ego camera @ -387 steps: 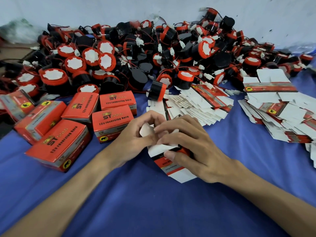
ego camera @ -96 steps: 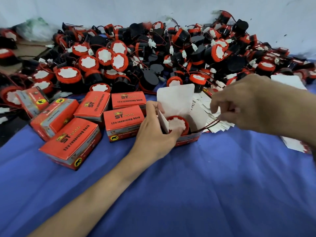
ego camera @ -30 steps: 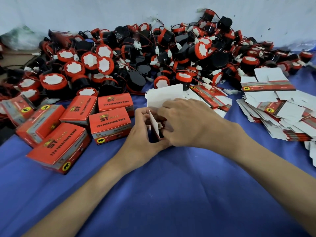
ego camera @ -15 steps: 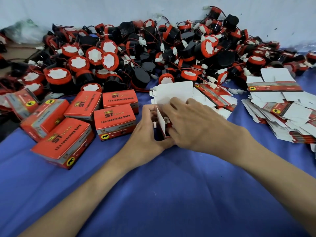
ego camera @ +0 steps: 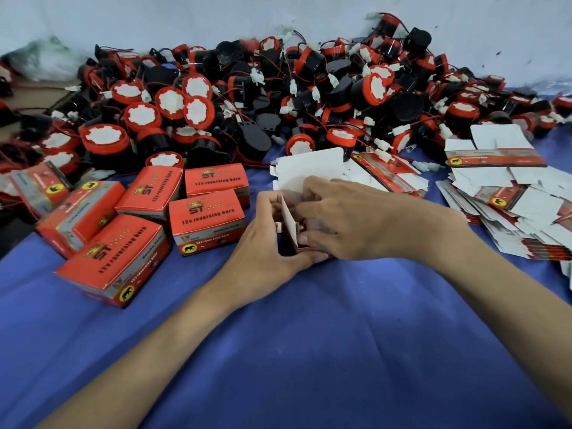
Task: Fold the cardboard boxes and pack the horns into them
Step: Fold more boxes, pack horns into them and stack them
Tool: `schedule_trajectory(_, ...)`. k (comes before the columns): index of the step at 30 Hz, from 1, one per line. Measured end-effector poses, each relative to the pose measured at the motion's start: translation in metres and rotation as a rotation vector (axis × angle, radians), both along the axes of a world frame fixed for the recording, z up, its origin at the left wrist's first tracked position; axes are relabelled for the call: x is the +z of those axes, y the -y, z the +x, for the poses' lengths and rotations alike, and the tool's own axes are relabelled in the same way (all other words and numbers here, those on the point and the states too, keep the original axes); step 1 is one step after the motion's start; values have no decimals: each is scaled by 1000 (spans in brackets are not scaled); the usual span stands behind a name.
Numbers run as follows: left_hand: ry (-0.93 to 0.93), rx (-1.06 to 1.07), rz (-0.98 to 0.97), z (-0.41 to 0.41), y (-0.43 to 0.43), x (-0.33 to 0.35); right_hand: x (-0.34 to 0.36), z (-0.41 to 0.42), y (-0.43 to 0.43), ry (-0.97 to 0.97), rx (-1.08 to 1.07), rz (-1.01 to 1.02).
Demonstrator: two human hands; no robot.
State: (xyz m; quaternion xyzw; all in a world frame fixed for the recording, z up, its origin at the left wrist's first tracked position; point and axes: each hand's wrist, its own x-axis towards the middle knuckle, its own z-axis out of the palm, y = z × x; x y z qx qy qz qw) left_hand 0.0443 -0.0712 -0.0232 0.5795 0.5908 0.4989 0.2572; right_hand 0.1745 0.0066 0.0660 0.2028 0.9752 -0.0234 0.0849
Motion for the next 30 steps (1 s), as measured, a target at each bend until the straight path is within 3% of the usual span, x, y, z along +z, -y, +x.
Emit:
schedule_trajectory(3,-10,-3,13,0,0,-1,1,0,4,-27,-18,-64)
schedule_trajectory(9,-13,-15,32,0,0,-1,-10,-3,6,-56,32,75)
schedule_trajectory(12,-20,-13,38,-1,0,-1,-6,-4,7,-38,-31,25)
schedule_trajectory(22,-23,-23,33,-2,-1,-3,-9,-2,13,-115,-133,235)
schedule_trajectory(30,-39,-15,52,-3,-1,-4,5,2,-2,4,45,-29)
